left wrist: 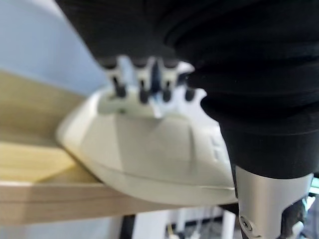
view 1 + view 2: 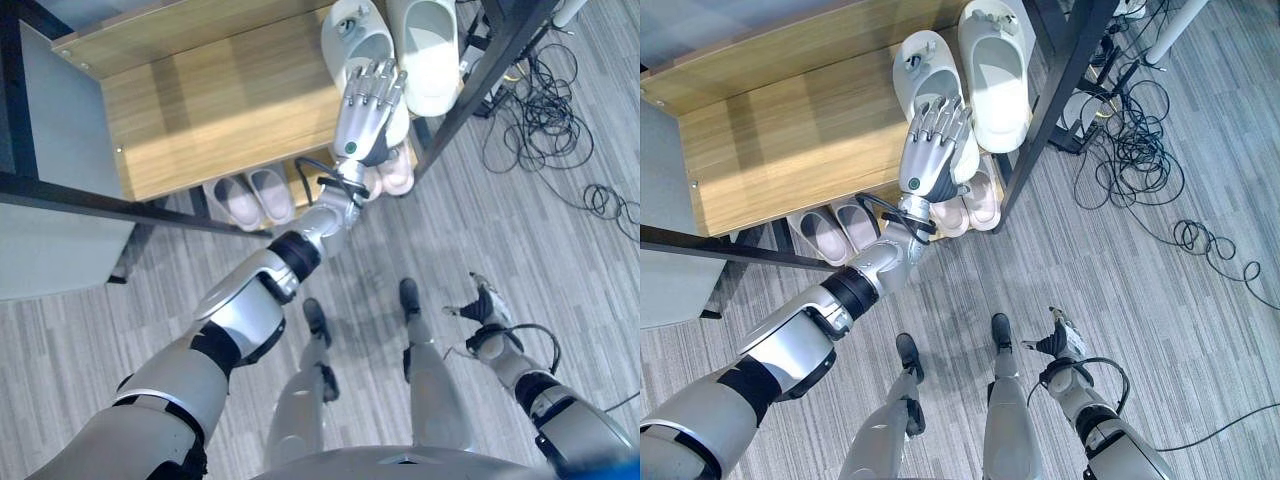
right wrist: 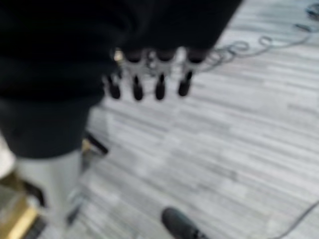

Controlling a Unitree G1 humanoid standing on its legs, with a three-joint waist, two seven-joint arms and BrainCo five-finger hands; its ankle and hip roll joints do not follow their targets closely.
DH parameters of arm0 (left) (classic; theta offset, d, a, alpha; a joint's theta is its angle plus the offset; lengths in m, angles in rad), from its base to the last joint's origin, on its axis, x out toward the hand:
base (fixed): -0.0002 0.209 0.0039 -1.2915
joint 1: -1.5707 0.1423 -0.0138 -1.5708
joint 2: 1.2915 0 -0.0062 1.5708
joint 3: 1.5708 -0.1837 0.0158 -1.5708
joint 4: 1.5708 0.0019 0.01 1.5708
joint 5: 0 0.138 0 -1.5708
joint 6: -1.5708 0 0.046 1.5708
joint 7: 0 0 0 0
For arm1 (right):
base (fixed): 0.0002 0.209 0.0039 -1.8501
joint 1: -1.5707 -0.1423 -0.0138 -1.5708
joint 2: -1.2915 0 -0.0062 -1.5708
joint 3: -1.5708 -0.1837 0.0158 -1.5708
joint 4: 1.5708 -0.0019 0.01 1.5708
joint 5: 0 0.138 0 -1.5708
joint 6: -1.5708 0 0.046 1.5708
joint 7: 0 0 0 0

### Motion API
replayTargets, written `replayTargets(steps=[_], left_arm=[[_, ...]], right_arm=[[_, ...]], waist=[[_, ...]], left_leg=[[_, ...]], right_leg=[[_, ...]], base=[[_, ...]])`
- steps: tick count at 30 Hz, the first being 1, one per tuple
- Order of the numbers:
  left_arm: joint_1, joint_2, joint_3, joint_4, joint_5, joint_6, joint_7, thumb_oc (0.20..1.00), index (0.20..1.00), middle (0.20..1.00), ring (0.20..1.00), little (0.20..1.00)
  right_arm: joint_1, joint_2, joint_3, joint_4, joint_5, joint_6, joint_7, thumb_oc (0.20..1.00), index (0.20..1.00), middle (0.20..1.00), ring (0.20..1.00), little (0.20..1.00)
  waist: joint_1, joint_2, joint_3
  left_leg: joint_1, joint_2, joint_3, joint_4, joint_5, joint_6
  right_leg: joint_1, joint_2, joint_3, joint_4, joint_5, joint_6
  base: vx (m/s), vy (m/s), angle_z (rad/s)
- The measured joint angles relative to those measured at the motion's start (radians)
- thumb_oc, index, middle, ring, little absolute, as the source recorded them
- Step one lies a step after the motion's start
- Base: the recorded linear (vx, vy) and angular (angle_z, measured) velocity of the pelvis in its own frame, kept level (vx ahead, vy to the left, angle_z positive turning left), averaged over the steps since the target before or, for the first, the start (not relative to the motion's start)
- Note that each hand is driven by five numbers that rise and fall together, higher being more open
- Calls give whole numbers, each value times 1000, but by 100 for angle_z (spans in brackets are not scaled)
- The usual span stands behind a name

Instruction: Arrange the slippers neatly on the shoe rack.

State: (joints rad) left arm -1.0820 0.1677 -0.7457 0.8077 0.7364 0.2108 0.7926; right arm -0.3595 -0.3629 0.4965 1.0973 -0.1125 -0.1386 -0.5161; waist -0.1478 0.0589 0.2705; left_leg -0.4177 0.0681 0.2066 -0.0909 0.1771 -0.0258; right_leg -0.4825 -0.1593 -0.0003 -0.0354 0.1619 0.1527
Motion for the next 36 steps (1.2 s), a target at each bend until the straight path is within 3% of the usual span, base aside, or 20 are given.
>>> replayTargets(steps=[24, 36], left_arm=[[-36, -10, -1, 23, -19, -1, -32, 1000, 1000, 1000, 1000, 1000], [-69, -24, -9, 128, -50, -4, -55, 1000, 1000, 1000, 1000, 1000]], right_arm=[[-29, -1, 0, -1, 0, 1, -8, 1000, 1000, 1000, 1000, 1000], [-29, -1, 0, 2, 0, 1, -8, 1000, 1000, 1000, 1000, 1000]], waist=[[-3, -1, -1], [-12, -10, -24]], left_leg=[[-18, 0, 0, 0, 2, 1], [-19, -5, 4, 0, 5, 2]], right_leg=[[-21, 1, 0, 7, 2, -3], [-31, 1, 7, 20, 2, -3]], base=[[0, 0, 0], [2, 1, -1]])
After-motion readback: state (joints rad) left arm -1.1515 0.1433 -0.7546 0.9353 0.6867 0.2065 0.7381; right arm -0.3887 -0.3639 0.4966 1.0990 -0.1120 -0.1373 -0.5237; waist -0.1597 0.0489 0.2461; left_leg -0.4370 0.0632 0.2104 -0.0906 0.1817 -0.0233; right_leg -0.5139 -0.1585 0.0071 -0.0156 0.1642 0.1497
